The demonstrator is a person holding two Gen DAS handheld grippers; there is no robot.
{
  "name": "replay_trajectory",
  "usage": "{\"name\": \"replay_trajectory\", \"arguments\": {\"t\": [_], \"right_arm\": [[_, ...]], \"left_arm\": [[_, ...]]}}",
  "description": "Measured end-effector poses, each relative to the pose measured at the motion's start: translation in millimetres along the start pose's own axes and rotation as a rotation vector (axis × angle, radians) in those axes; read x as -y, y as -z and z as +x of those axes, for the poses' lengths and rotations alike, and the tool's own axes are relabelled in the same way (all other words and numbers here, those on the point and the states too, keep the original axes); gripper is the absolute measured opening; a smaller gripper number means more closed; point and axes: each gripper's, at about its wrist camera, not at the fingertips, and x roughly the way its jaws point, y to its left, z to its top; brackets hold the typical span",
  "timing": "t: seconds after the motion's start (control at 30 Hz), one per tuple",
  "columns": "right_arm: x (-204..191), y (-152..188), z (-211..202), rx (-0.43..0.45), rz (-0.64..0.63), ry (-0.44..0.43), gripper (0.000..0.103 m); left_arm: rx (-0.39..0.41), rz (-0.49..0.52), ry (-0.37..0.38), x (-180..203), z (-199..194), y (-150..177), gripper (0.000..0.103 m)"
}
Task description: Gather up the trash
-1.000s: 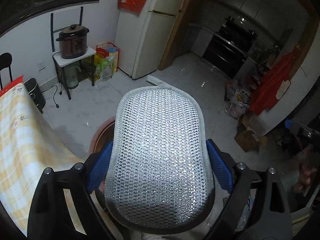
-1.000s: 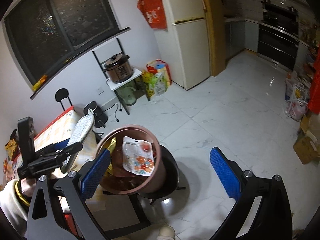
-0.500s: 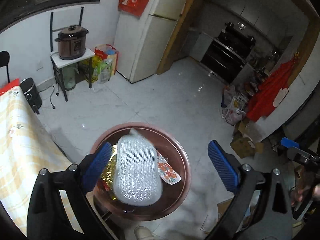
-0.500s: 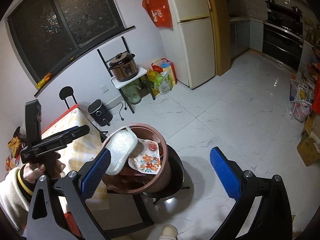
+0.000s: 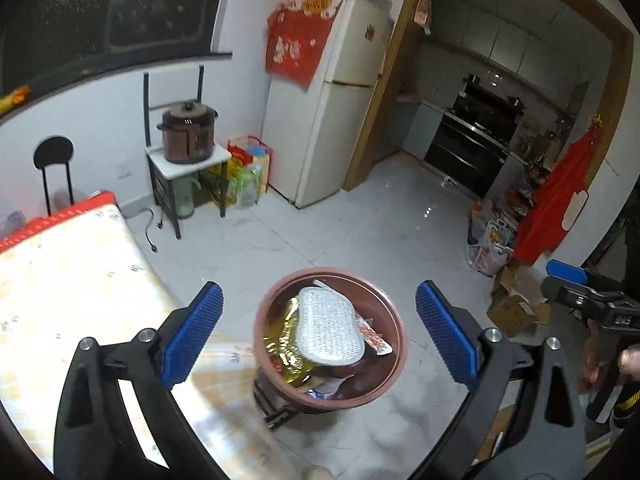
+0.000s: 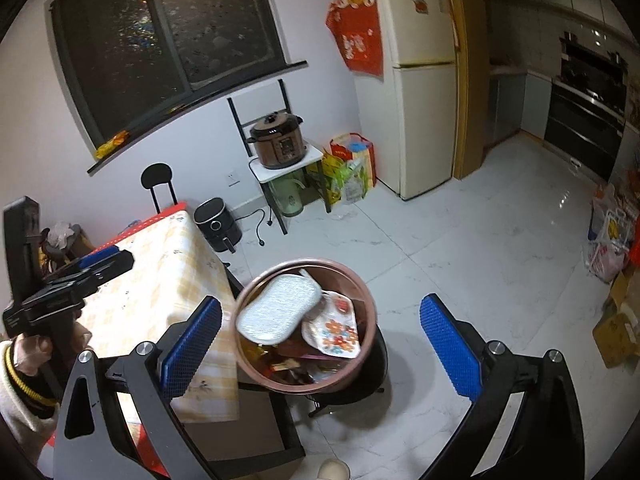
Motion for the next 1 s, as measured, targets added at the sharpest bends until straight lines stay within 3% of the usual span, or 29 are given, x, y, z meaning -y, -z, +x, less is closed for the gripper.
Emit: {"name": "replay_trajectory", "arguments": {"t": [0.53,1.0], "right_arm": [[-147.0,14.0,-72.6,0.116,-0.079,0.023,0.098],[-231.0,55.2,-124.5,0.189,-0.080,0.078,0.098]], "left_arm": [[0.161,0.037,-0.088,-62.2,-192.5,24.6,0.097],[0.210,0.056,-0.098,-105.8,-283.2,64.0,0.097]]}}
